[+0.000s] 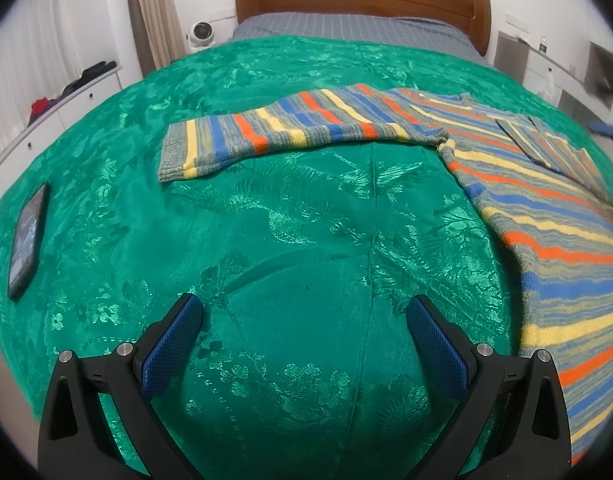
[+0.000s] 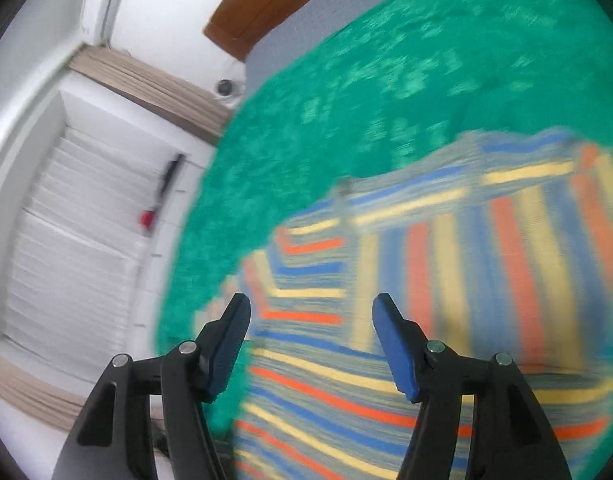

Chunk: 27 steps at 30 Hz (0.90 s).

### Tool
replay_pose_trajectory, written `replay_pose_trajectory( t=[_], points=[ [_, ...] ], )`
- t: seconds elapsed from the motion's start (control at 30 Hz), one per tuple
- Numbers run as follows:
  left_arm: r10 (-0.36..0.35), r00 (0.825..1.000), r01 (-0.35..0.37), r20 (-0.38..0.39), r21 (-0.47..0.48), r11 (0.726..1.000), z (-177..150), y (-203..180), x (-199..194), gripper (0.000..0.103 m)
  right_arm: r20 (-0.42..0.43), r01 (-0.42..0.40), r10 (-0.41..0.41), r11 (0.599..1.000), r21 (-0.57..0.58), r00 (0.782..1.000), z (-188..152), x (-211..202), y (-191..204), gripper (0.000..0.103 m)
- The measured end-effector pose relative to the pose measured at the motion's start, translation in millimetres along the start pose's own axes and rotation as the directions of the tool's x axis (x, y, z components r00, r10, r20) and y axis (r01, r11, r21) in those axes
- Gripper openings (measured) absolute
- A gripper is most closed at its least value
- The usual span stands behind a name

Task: Fold small clothes
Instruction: 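Grasp the sleeve cuff with the right gripper and fold it across the sweater body, then grasp the other sleeve cuff with the left gripper and fold it across the body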

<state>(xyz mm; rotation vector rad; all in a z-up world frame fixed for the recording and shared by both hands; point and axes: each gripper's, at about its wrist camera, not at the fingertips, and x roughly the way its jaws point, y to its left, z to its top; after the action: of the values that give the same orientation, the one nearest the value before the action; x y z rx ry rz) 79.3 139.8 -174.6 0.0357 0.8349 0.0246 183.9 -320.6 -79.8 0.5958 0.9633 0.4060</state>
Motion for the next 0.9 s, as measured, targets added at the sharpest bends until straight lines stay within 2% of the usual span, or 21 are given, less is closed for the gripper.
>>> replay_pose_trajectory(
  t=[0.03, 0.1, 0.13, 0.17, 0.2, 0.23, 0.27, 0.3, 0.37, 0.47, 0.5, 0.57, 0.7, 0.87, 0.9],
  points=[
    [0.001, 1.0, -0.001, -0.001, -0.001, 1.0, 0.0, -0.3, 0.6, 0.103, 0.019, 0.084, -0.084, 0.995, -0.045, 0.996, -5.4, -10.0, -2.2, 0.064],
    [0.003, 1.0, -0.003, -0.002, 0.001, 1.0, -0.4, -0.9, 1.2, 0.103, 0.067, 0.271, -0.264, 0.953, -0.134, 0.962, -20.5, -31.9, -10.3, 0.064],
    [0.005, 1.0, -0.005, -0.002, 0.003, 1.0, -0.8, -1.5, 1.5, 0.103, 0.098, 0.38, -0.368, 0.908, -0.176, 0.925, -33.8, -44.7, -15.9, 0.064],
    [0.008, 1.0, -0.008, -0.002, 0.006, 1.0, -1.3, -2.2, 1.8, 0.103, 0.118, 0.442, -0.427, 0.876, -0.193, 0.897, -43.5, -54.8, -20.1, 0.064],
    [0.01, 1.0, -0.01, -0.002, 0.007, 1.0, -1.6, -2.6, 2.0, 0.103, 0.129, 0.479, -0.461, 0.856, -0.196, 0.878, -46.9, -60.5, -23.6, 0.064],
    [0.014, 1.0, -0.014, -0.002, 0.009, 1.0, -2.2, -3.5, 2.5, 0.103, 0.146, 0.527, -0.506, 0.827, -0.195, 0.85, -55.4, -70.6, -29.9, 0.064],
    [0.017, 1.0, -0.017, -0.001, 0.011, 1.0, -2.6, -4.3, 2.7, 0.103, 0.169, 0.59, -0.566, 0.785, -0.188, 0.807, -67.3, -83.2, -35.4, 0.064],
    [0.02, 1.0, -0.02, 0.001, 0.012, 1.0, -2.8, -5.2, 3.2, 0.103, 0.178, 0.619, -0.594, 0.763, -0.184, 0.785, -71.5, -88.3, -37.4, 0.064],
    [0.028, 1.0, -0.028, 0.004, 0.016, 0.999, -4.0, -7.0, 3.0, 0.103, 0.203, 0.69, -0.66, 0.703, -0.173, 0.724, -85.4, -101.8, -41.6, 0.064],
    [0.033, 0.999, -0.034, 0.009, 0.016, 0.999, -5.2, -8.0, 2.8, 0.103, 0.223, 0.744, -0.711, 0.648, -0.16, 0.667, -93.6, -118.5, -44.7, 0.064],
    [0.034, 0.999, -0.034, 0.009, 0.016, 0.999, -5.7, -8.1, 2.6, 0.103, 0.228, 0.754, -0.719, 0.637, -0.158, 0.656, -96.7, -125.8, -45.3, 0.064],
    [0.035, 0.999, -0.035, 0.011, 0.015, 0.999, -6.3, -7.8, 2.1, 0.103, 0.24, 0.781, -0.744, 0.607, -0.149, 0.624, -104.6, -132.5, -43.1, 0.069],
    [0.035, 0.999, -0.035, 0.015, 0.011, 0.999, -7.8, -7.0, 1.2, 0.103, 0.267, 0.805, -0.76, 0.576, -0.144, 0.592, -113.8, -138.2, -34.4, 0.07],
    [0.031, 0.999, -0.031, 0.015, 0.004, 1.0, -9.2, -5.8, 0.1, 0.103, 0.303, 0.847, -0.792, 0.511, -0.146, 0.53, -128.9, -147.7, -24.5, 0.072],
    [0.031, 0.999, -0.031, 0.013, 0.005, 1.0, -9.3, -5.7, 0.1, 0.103, 0.308, 0.85, -0.793, 0.507, -0.143, 0.525, -130.6, -148.9, -23.9, 0.072]
  ],
)
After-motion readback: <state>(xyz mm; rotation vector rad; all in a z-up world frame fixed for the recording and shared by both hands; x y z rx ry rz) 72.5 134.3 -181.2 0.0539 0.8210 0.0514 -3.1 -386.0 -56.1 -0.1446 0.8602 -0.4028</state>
